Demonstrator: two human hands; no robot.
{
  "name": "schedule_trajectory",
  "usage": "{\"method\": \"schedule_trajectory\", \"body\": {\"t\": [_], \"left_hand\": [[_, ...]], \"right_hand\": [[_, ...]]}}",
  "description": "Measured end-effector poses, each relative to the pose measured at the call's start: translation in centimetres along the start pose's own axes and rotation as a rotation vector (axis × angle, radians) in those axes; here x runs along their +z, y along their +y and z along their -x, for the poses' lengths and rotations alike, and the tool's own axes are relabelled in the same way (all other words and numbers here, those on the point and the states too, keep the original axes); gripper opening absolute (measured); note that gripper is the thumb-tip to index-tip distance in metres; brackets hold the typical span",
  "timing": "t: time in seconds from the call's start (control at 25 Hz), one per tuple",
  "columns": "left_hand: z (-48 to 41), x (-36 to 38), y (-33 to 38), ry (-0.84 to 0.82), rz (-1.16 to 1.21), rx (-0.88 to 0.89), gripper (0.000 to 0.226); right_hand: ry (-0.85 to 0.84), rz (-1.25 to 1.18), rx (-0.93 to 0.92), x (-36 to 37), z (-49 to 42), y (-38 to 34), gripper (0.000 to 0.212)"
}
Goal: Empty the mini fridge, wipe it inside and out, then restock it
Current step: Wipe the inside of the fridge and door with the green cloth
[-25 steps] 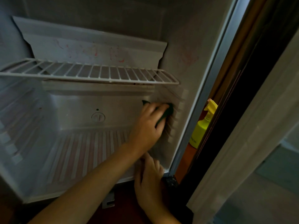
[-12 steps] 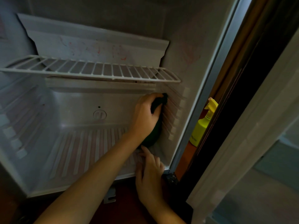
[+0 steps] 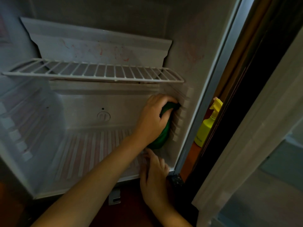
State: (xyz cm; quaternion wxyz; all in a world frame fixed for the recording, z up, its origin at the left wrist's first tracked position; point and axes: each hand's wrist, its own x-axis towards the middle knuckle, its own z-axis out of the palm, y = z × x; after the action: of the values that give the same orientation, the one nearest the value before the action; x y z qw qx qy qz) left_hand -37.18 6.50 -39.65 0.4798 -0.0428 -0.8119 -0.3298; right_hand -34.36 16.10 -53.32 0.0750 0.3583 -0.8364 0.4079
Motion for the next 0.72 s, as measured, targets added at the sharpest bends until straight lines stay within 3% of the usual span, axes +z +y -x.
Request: {"method": "schedule_trajectory", "body": {"t": [0.12, 0.28, 0.56, 0.72], "left_hand": [[-0.5, -0.6, 0.3, 0.011, 0.101, -0.139, 0.021], [-0.4, 0.0, 1.7, 0.086, -0.016, -0.037, 0.013], [-3.9, -0.5, -0.9, 0.187, 0.033, -0.274, 0.017], [-1.9, -0.3, 1.3, 0.129, 0.119, -0.238, 0.018]], "right_hand": [[0.001, -0.002, 0.004, -0.1, 0.0, -0.2, 0.050], [-0.021, -0.015, 0.023, -0.2, 0.0, -0.1, 0.044], [-0.041, -0.022, 0.034, -0.7, -0.2, -0.6, 0.054], [-0.028, -0.033, 0.038, -0.7, 0.0, -0.7, 0.048]]}}
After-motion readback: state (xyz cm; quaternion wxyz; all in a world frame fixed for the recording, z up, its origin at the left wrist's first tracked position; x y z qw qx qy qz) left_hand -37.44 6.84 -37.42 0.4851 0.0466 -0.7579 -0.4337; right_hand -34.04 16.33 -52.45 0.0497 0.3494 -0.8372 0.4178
